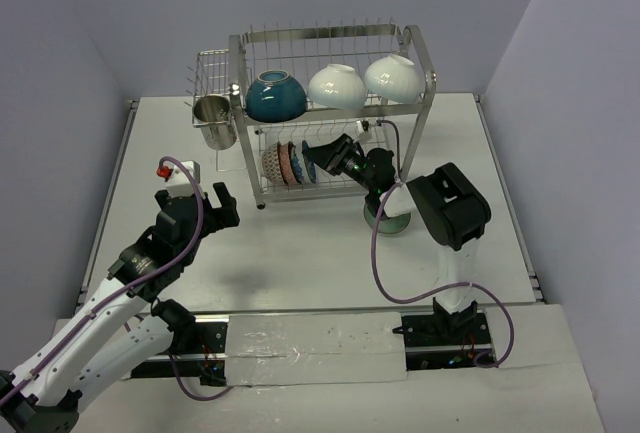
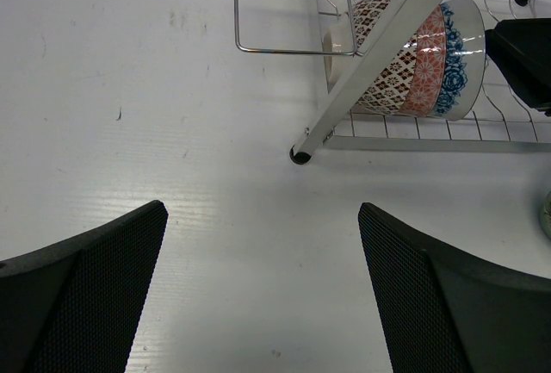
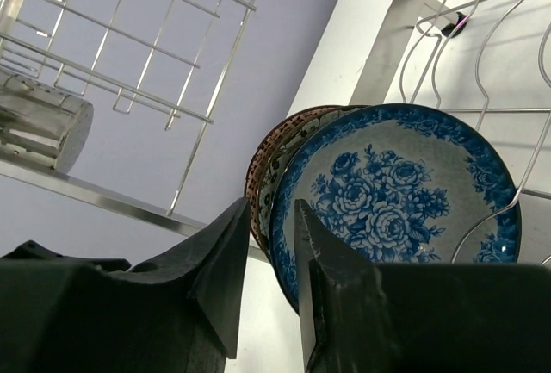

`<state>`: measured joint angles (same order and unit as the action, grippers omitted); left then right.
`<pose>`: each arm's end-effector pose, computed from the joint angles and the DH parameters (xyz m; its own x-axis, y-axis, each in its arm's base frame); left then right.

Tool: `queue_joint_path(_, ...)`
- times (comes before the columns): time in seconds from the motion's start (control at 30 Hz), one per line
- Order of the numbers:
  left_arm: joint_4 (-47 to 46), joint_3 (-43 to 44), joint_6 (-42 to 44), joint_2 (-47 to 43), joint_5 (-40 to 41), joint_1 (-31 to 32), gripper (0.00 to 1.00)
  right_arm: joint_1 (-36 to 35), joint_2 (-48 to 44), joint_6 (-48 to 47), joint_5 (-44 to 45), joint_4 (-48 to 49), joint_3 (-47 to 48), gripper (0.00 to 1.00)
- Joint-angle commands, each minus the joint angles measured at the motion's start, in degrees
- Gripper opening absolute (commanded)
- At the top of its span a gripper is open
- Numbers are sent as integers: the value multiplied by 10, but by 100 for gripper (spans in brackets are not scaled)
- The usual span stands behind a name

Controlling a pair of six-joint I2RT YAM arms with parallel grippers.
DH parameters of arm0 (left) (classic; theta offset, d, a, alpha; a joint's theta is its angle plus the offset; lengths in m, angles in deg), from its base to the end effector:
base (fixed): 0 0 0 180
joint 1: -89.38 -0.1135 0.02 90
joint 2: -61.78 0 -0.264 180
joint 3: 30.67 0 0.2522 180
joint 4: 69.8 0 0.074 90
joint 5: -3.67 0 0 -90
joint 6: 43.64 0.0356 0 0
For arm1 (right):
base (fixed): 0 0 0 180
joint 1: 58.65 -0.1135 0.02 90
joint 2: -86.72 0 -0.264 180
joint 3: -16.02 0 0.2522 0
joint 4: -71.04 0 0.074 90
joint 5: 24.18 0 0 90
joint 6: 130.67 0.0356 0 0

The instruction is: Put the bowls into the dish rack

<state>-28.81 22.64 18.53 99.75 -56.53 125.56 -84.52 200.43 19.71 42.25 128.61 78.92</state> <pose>0.1312 -0.0741 0.2972 -0.3793 -0.2245 -0.8976 -0.0299 0.9726 -0.2306 0.3460 0.1836 0.1723 -0.6059 0.5917 -0.5317 -0.4663 0.2773 0.8400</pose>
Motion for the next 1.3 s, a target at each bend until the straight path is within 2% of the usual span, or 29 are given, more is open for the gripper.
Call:
queue_joint_path(0.0,-15,6,3,-4,2,-3,99,-3,-39,-30,1,0,-3,36)
queue_joint_path(0.2,-14,6,2,-4,3,-3,99,-2,-68,-40,2,-11,-3,39)
queue_joint_path(0.5,-13,8,2,0,0,-3,99,4,-82,-46,12,-45,48,40)
queue_joint_path(0.77,-15,8,6,4,-4,-3,99,-12,-60,-33,-112,-58,115,40)
queue_joint_path(0.97,-16,7,6,5,-5,-4,99,-31,-85,-38,-155,-76,90,40)
queue_joint_path(1.13,-17,8,8,5,-8,-3,99,-41,-116,-42,-171,-80,34,40)
queue_joint_path(1.27,-19,8,9,7,-11,-3,99,-52,-158,-54,-188,-121,0,41)
